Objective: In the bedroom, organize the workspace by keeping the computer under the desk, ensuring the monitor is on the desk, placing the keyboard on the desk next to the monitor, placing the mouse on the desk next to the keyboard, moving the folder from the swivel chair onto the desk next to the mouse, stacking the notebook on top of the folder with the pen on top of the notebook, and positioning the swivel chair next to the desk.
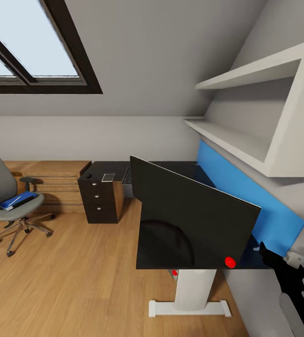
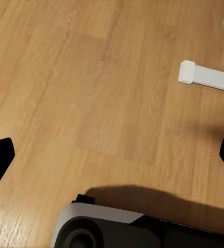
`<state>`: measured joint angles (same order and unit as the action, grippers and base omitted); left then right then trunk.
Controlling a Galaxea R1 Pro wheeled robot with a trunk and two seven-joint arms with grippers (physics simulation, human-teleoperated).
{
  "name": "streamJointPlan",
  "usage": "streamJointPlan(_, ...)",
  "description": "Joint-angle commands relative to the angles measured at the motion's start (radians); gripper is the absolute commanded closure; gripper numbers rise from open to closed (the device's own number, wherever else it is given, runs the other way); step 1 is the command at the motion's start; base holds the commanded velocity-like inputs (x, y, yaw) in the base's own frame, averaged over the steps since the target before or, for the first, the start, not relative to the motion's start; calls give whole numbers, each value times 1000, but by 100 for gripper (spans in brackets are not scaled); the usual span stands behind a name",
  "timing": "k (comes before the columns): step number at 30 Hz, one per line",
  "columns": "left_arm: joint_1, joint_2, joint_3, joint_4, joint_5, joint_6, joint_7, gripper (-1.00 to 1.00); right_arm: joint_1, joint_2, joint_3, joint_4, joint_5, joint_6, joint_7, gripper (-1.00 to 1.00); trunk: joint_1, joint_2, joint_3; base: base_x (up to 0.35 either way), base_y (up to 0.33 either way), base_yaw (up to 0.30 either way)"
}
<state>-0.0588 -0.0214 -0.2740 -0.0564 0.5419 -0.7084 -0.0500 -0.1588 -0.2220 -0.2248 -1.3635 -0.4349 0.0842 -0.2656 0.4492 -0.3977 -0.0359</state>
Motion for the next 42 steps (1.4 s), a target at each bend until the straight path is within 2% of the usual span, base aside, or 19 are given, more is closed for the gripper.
streamJointPlan(1, -1, 0, -5, 1, 11, -3, -5, -100, -1, 0, 1, -2, -5, 5, -5, -100, 1, -2, -2, 60, 0, 0)
streamJointPlan(15, -1, 0, -5, 1, 10, -3, -5, -100, -1, 0, 1, -2, -5, 5, -4, -100, 1, -2, -2, 22, 0, 0)
streamJointPlan(27, -1, 0, -5, 1, 10, -3, -5, -100, -1, -1, 1, -1, -5, 5, -2, -100, 1, -2, -2, 151, 0, 0)
streamJointPlan(42, -1, -1, -5, 1, 10, -3, -5, -100, -1, -2, 0, 2, -4, 4, 57, -100, 1, -2, -2, 40, 0, 0)
